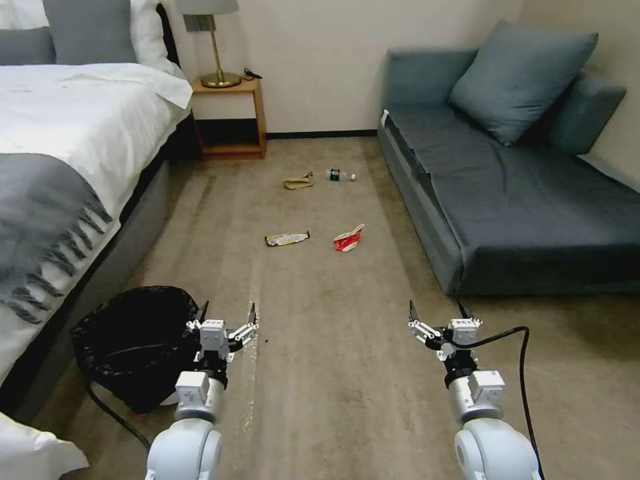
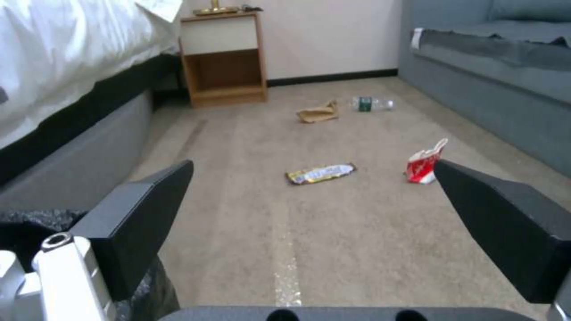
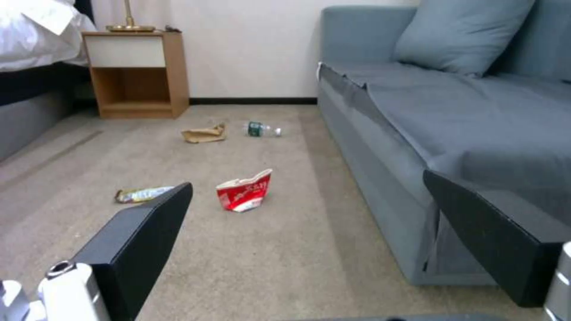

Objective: Pick up the trash bin, then pick up the garbage on the floor and place it into the trash bin.

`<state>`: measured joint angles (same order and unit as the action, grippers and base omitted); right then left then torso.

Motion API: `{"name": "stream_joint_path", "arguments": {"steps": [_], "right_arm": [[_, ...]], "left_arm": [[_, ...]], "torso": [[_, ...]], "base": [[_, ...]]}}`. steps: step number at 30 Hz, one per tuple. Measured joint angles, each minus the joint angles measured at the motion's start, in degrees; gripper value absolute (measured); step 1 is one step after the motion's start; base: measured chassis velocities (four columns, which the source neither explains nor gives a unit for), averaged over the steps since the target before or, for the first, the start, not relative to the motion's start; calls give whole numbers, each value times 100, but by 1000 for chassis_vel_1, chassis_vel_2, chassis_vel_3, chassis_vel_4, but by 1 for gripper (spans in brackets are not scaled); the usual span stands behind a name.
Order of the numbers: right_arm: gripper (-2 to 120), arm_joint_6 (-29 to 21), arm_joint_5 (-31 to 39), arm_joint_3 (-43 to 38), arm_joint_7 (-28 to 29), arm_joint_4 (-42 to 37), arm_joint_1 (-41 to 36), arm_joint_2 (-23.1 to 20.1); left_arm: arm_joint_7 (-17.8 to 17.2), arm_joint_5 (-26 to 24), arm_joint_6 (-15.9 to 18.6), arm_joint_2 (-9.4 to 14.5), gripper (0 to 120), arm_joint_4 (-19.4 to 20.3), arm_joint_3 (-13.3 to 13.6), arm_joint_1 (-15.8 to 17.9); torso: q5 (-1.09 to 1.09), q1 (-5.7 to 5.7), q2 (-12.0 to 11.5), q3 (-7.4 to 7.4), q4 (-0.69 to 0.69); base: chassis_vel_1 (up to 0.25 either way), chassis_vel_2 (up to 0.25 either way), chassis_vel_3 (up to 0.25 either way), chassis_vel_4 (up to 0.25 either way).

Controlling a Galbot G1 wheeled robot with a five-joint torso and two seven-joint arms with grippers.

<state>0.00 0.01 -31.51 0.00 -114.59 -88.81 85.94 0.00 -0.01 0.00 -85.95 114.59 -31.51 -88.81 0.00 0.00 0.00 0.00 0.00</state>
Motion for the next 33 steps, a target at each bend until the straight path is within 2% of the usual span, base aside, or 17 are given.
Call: {"name": "stream_joint_path", "arguments": {"steps": [33], "right_arm": [[100,-17,22,-2,1,-2,-2,-11]], "left_arm": [[0,0,0,1,100,0,0,0]], "torso": [[0,0,0,0,0]], "base": [[0,0,0,0]]}}
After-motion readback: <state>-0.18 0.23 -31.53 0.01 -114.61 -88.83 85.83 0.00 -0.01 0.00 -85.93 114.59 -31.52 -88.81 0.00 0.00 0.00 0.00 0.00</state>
